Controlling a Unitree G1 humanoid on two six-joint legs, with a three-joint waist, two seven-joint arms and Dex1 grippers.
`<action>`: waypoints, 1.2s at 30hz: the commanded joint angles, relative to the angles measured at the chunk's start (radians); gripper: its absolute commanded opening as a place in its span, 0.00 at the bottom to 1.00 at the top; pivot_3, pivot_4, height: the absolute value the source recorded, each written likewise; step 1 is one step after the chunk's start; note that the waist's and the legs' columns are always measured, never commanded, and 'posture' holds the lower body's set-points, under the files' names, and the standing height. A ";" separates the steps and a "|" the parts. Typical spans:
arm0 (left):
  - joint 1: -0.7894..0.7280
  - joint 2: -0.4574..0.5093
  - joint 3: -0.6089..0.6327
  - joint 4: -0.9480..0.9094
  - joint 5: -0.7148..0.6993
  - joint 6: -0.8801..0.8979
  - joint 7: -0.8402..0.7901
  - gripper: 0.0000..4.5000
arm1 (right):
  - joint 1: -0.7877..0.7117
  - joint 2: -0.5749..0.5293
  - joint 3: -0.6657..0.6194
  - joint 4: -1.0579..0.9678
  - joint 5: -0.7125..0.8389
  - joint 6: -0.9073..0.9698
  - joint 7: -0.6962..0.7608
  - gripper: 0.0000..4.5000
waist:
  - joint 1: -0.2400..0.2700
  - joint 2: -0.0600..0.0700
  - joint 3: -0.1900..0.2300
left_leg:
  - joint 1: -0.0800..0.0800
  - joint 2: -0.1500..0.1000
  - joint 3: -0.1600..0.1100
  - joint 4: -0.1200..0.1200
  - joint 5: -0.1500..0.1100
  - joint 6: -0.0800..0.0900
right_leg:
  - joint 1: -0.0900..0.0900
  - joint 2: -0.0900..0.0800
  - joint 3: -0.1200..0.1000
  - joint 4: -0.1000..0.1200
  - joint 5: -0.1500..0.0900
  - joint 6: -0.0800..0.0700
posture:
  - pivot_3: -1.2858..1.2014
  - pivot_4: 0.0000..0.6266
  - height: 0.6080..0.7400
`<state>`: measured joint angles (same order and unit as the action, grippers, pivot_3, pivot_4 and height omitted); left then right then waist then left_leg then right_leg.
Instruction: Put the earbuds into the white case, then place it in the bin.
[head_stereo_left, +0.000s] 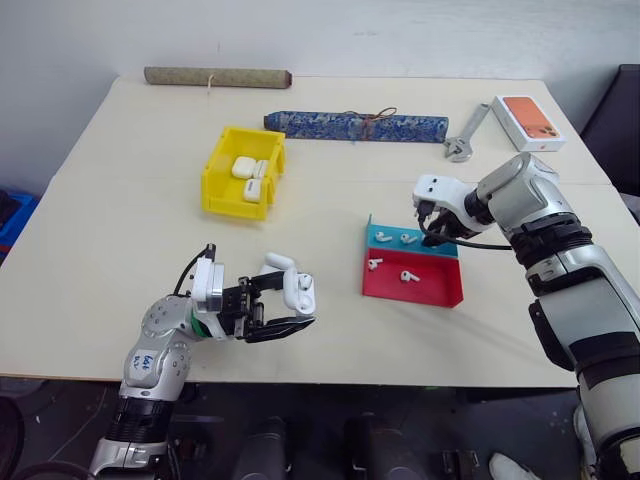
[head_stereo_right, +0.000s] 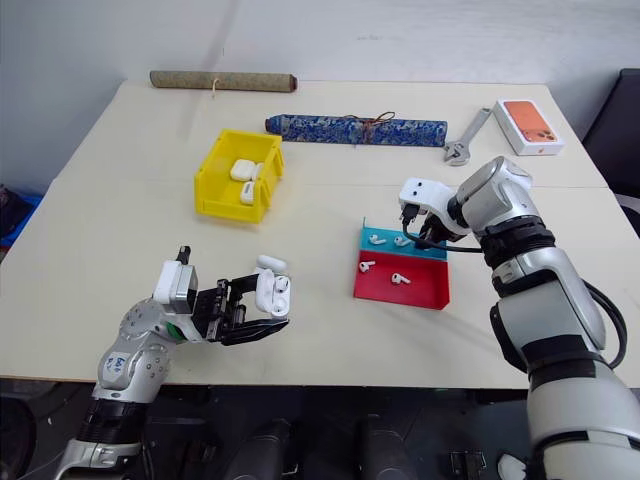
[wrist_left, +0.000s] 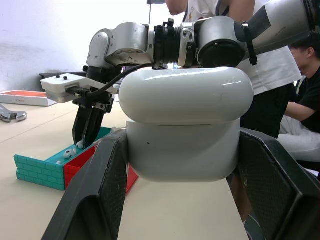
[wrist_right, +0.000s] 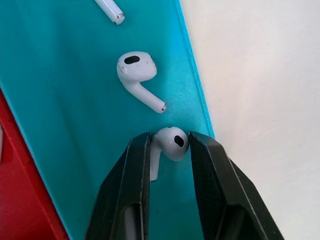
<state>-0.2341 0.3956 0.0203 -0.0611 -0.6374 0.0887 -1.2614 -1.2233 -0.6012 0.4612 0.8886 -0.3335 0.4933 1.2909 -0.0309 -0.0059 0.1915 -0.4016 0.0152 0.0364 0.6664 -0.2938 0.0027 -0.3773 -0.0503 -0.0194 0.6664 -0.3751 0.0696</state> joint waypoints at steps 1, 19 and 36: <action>-0.007 0.000 0.002 -0.021 -0.005 -0.008 -0.003 0.63 | 0.011 0.001 -0.011 0.003 -0.003 0.010 -0.007 0.26 | 0.000 0.000 0.000 | 0.000 0.000 0.000 0.000 0.000 0.000 | 0.000 0.000 0.000 0.000 0.000 0.000 | 0.52 0.24 1.00; -0.017 0.004 0.003 -0.011 -0.005 -0.005 -0.010 0.63 | 0.021 -0.056 -0.069 -0.105 0.052 0.085 0.069 0.01 | 0.001 0.000 0.000 | 0.000 0.000 0.000 0.000 0.000 0.000 | 0.000 0.000 0.000 0.000 0.000 0.000 | 0.52 0.24 1.00; -0.013 0.003 0.000 -0.016 -0.006 0.004 -0.014 0.63 | 0.089 -0.056 -0.029 -0.241 0.060 -0.194 0.023 0.55 | 0.000 0.000 0.000 | 0.000 0.000 0.000 0.000 0.000 0.000 | 0.000 0.000 0.000 0.000 0.000 0.000 | 0.52 0.24 1.00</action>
<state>-0.2500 0.3960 0.0197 -0.0602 -0.6374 0.0932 -1.2731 -1.1183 -0.6542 0.4237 0.6281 -0.2498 0.3767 1.3284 -0.0312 -0.0060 0.1915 -0.4015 0.0151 0.0366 0.6662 -0.2936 0.0025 -0.3776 -0.0501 -0.0191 0.6664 -0.3751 0.0696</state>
